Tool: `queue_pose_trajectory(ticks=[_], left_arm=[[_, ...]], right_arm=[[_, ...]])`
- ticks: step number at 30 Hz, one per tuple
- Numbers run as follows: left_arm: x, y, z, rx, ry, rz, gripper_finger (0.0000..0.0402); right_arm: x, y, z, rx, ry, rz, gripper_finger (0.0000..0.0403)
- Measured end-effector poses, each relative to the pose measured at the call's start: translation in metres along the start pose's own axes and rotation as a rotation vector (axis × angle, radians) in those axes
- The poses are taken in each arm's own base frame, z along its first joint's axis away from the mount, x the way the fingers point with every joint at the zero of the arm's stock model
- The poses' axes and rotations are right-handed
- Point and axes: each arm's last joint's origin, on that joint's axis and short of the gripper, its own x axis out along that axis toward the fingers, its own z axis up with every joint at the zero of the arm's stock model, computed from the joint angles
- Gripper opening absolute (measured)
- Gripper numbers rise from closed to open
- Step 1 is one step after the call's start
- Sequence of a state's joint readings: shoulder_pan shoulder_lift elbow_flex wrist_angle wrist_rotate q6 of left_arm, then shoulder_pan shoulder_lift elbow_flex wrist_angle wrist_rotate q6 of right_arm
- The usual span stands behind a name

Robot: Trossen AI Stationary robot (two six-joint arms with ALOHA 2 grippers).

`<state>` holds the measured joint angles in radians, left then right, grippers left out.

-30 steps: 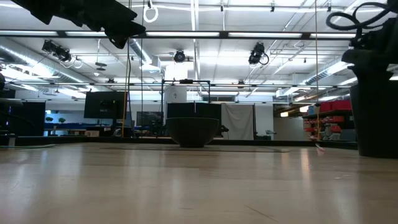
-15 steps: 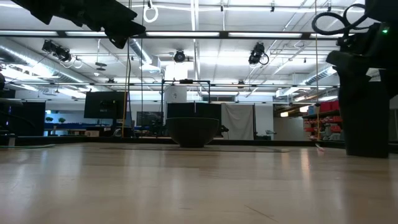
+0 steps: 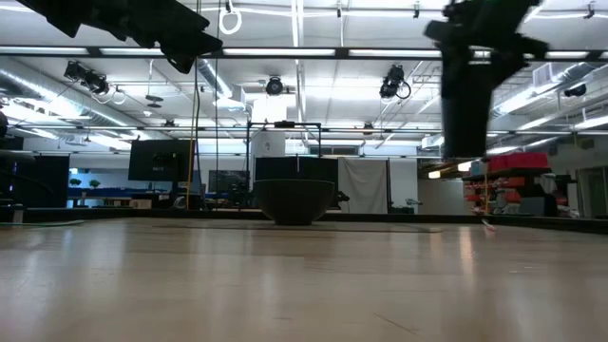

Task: Pick & Place Utensil
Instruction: Put the black cup on the transparent mat to the top right of the black bowl

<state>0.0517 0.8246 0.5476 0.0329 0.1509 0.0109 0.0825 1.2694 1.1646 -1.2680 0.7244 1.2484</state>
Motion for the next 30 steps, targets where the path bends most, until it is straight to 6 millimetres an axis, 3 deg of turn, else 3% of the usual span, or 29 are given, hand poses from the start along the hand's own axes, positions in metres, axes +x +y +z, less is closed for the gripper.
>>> queue_pose_trajectory(ticks=[7, 15, 20, 30], left_arm=[[0.000, 0.000, 0.000, -0.001, 0.000, 0.000, 0.0194], [0.000, 0.000, 0.000, -0.027, 0.003, 0.000, 0.0194], [0.000, 0.000, -0.001, -0.028, 0.008, 0.000, 0.0194], [0.000, 0.000, -0.002, -0.029, 0.024, 0.000, 0.0194]], right_arm=[[0.050, 0.008, 0.081, 0.000, -0.135, 0.181, 0.0329], [0.140, 0.023, 0.126, -0.066, -0.059, 0.169, 0.0329], [0.175, 0.028, 0.143, -0.114, 0.029, 0.134, 0.0329], [0.215, 0.030, 0.134, -0.132, 0.140, 0.092, 0.0330]])
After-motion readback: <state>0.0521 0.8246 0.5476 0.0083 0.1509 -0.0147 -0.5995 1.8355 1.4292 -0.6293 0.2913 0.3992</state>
